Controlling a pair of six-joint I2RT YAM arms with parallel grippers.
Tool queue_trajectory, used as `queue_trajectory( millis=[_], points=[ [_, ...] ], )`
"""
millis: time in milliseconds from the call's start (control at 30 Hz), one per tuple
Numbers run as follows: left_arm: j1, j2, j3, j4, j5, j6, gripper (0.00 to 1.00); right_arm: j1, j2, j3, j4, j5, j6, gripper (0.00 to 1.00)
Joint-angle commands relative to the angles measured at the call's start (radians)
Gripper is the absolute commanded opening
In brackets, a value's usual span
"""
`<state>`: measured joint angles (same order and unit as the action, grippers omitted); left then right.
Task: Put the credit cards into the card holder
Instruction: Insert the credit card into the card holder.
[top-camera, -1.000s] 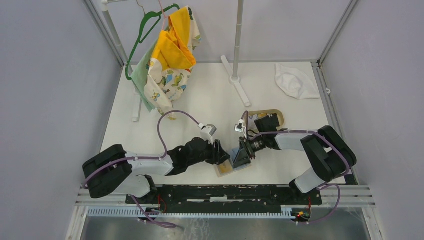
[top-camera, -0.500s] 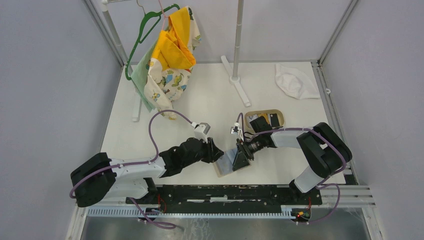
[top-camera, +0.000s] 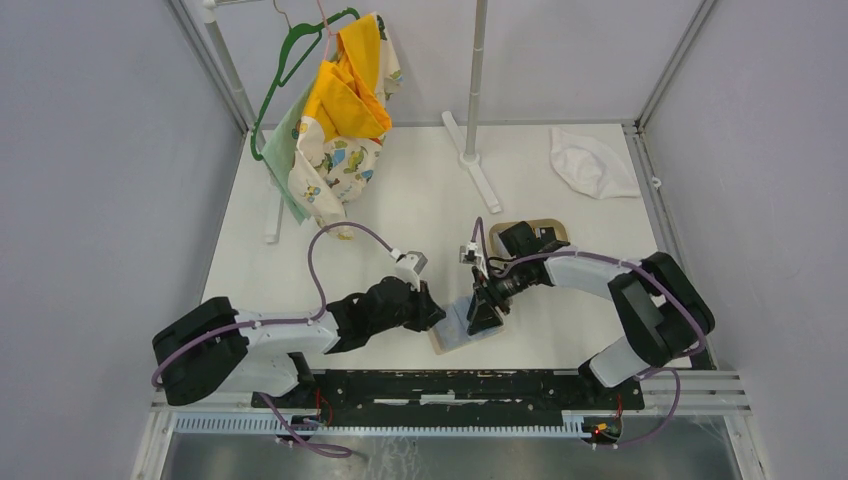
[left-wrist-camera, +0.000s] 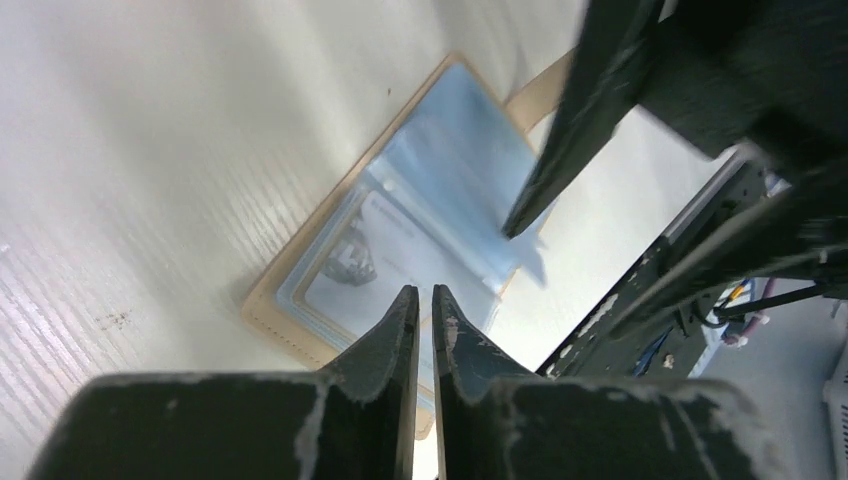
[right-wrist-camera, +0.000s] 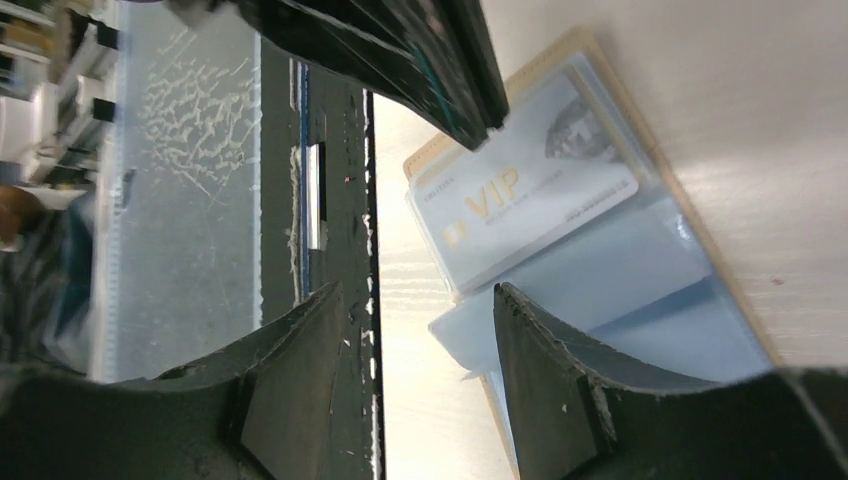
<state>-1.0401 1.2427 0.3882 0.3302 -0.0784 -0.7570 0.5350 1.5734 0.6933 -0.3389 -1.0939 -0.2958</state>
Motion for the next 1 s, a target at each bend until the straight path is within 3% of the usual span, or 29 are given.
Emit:
queue_trajectory(
  millis=[0,233,500,667,700,800,900,967],
  points=[
    [-0.001,0.044,0.040,0.062,0.039,-0.016,0.14,-0.009,-0.121,0.076,-0.171,0.033,-0.270,0.63],
    [-0.003,0.087,0.076,0.087,0.068,-0.003,0.14,-0.062,-0.356,0.037,-0.111,0.237,-0.353,0.65],
    [-0.003,0.090,0.154,0.050,0.082,0.083,0.14,-0.163,-0.444,0.130,-0.048,0.522,-0.277,0.78],
    [-0.002,0.004,0.208,0.023,-0.040,0.194,0.13,-0.189,-0.419,0.290,-0.043,0.673,-0.244,0.87],
    [-0.003,-0.019,0.205,0.039,-0.073,0.206,0.13,-0.199,-0.418,0.312,-0.023,0.681,-0.216,0.96],
    [-0.003,-0.103,0.166,0.134,-0.149,0.236,0.15,-0.247,-0.408,0.317,0.070,0.603,-0.103,0.98],
    [-0.002,-0.167,0.145,0.203,-0.196,0.263,0.33,-0.306,-0.365,0.283,0.133,0.443,-0.005,0.98],
    [-0.002,-0.180,0.159,0.194,-0.214,0.285,0.57,-0.338,-0.327,0.265,0.130,0.431,0.005,0.98]
  ],
)
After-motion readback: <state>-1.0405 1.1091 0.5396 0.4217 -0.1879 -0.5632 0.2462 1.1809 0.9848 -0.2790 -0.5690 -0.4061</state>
